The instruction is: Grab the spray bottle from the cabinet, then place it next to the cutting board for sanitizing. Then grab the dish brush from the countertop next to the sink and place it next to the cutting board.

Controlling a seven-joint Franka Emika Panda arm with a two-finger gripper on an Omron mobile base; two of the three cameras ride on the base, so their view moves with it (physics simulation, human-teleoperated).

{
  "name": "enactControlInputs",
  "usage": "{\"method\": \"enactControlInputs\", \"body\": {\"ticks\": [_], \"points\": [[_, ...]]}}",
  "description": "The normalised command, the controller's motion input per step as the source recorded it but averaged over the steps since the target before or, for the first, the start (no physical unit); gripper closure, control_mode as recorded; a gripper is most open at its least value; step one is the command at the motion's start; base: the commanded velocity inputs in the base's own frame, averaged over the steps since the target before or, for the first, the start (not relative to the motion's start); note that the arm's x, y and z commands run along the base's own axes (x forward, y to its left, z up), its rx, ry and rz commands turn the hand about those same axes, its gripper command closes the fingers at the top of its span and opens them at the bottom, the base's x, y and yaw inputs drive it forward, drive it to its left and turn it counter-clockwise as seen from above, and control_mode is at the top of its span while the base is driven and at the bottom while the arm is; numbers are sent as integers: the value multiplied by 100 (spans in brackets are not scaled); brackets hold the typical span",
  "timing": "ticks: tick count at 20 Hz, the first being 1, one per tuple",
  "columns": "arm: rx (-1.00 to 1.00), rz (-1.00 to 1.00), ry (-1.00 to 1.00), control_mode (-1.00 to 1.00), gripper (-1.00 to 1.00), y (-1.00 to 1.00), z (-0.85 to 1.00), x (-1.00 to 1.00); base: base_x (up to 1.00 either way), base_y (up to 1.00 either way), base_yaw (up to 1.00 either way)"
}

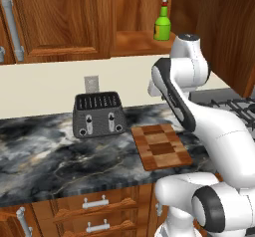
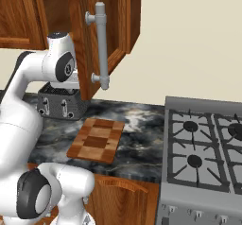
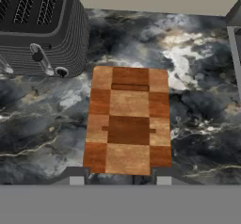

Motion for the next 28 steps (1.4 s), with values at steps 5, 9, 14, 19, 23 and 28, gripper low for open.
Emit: {"method": "enactControlInputs", "body": {"ticks": [5, 9, 14, 19, 23, 28], "points": [[0, 0, -5, -100, -100, 0, 0, -24, 0, 0, 0], [-2, 0, -25, -100, -100, 0, 18, -60, 0, 0, 0], [-4, 0, -34, -100, -100, 0, 48, -58, 0, 0, 0], [-2, 0, -31, -100, -100, 0, 53, -46, 0, 0, 0], [6, 3, -19, -100, -100, 0, 44, -44, 0, 0, 0], [0, 0, -37, -100, -100, 3, 65, -30, 0, 0, 0]]}}
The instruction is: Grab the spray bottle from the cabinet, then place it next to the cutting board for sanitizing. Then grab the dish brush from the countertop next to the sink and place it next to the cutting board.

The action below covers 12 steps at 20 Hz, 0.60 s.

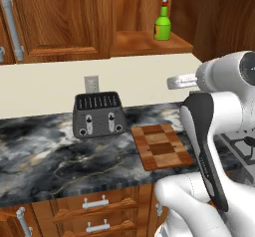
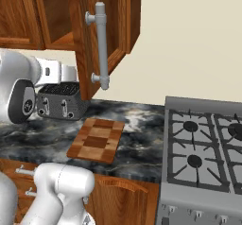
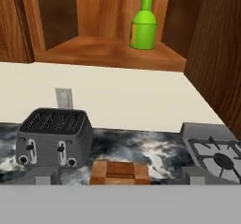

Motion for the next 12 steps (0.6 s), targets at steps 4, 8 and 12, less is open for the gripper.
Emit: {"method": "enactControlInputs", "body": {"ticks": [4, 8, 12], "points": [[0, 0, -37, -100, -100, 5, 71, -24, 0, 0, 0], [0, 0, -41, -100, -100, 2, 68, -6, 0, 0, 0], [1, 0, -34, -100, -100, 0, 59, 0, 0, 0, 0]]}}
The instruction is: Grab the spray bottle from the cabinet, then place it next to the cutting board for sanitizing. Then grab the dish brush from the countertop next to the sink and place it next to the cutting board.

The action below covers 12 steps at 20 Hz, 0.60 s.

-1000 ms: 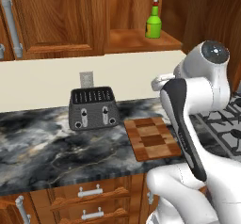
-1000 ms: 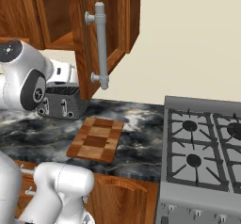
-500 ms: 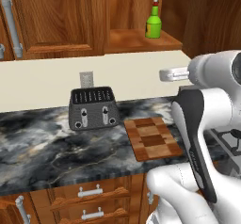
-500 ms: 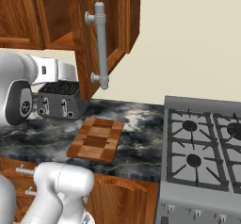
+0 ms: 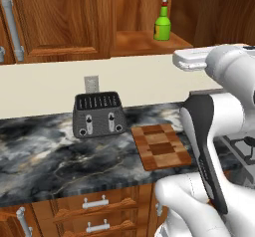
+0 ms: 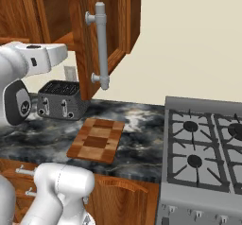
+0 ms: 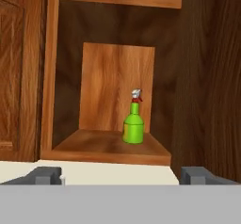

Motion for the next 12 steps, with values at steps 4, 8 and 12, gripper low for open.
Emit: {"method": "enactControlInputs", "body": {"ticks": [4, 8, 12], "points": [[0, -1, -13, -100, -100, 3, 39, 3, 0, 0, 0], [0, -9, 10, -100, -100, 2, 27, 27, 0, 0, 0], [0, -10, 9, -100, -100, 2, 19, 33, 0, 0, 0]]}}
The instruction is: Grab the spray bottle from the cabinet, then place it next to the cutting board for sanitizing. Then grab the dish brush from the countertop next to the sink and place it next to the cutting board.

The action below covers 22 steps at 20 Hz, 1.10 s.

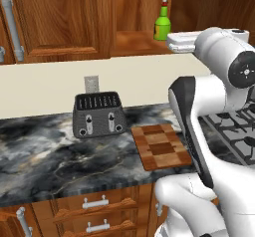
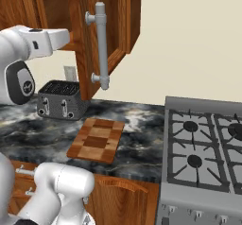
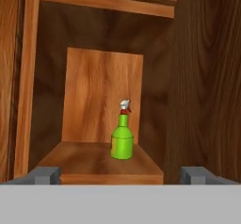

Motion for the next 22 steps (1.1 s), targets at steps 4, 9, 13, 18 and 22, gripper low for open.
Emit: {"method": "enactControlInputs", "body": {"ticks": [4, 9, 13, 18, 22], "points": [[1, 0, 0, -100, -100, 0, 0, 36, 0, 0, 0], [1, 0, 6, -100, -100, 0, 0, 45, 0, 0, 0], [0, 0, 4, -100, -100, 0, 0, 53, 0, 0, 0], [0, 0, 1, -100, -100, -4, 0, 45, 0, 0, 0], [0, 0, 2, -100, -100, -5, 0, 56, 0, 0, 0]]}}
